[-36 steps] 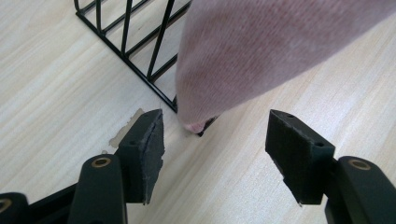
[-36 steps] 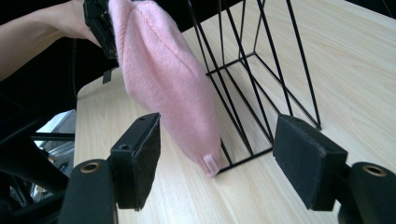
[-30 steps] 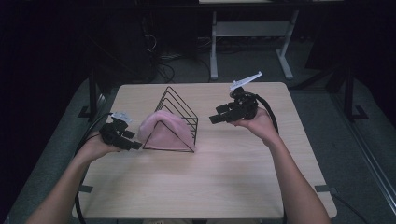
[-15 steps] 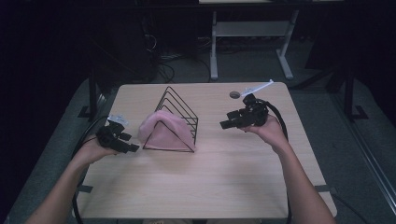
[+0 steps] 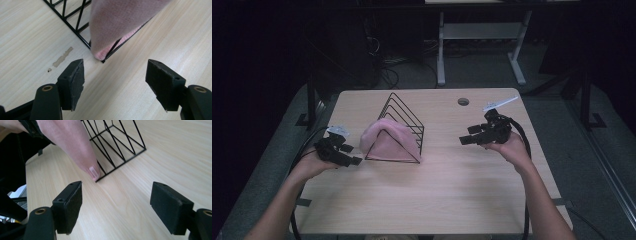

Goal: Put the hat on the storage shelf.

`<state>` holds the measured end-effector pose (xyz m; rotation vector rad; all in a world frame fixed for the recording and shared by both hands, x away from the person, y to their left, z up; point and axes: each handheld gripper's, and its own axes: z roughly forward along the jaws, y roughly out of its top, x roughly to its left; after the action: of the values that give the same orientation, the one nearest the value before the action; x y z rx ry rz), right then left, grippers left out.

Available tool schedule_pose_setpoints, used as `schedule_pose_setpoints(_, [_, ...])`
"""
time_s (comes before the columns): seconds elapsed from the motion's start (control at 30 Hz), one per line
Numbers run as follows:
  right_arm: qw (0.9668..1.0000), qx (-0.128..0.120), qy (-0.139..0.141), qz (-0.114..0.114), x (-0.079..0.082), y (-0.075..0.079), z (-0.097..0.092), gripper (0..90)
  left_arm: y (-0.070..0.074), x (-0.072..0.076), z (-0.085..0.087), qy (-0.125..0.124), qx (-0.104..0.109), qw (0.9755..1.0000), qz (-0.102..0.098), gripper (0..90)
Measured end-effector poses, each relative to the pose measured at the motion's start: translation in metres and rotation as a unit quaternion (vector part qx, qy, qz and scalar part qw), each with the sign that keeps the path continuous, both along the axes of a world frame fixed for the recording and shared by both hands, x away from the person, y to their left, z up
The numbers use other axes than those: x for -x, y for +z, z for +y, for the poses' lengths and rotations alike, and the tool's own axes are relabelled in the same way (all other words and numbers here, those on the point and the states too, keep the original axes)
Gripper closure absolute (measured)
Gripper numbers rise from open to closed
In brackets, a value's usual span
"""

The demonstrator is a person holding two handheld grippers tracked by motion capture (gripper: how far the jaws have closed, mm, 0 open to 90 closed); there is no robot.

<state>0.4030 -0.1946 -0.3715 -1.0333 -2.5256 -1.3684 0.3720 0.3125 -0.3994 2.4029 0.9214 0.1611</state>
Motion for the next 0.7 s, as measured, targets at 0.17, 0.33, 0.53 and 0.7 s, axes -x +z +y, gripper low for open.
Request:
schedule_pose_setpoints(0.17, [0.9999,0.003,-0.011,0.007,0.005,-0.008,-0.012,25.1,0.0,0.003,-0.001,0.003,0.003,1.0,0.0,31.2])
schedule_pose_setpoints(0.33, [0.9997,0.004,-0.023,0.012,0.013,-0.018,-0.025,25.1,-0.002,0.007,-0.001,0.001,0.004,1.0,-0.002,30.9])
schedule_pose_setpoints(0.53, [0.9991,0.011,-0.035,0.02,0.023,-0.027,-0.036,25.1,-0.006,0.009,-0.002,0.002,0.006,1.0,-0.003,30.2])
schedule_pose_setpoints(0.7, [0.9988,0.015,-0.044,0.017,0.033,-0.033,-0.044,25.2,-0.007,0.013,-0.002,0.005,0.012,0.9999,-0.005,30.1])
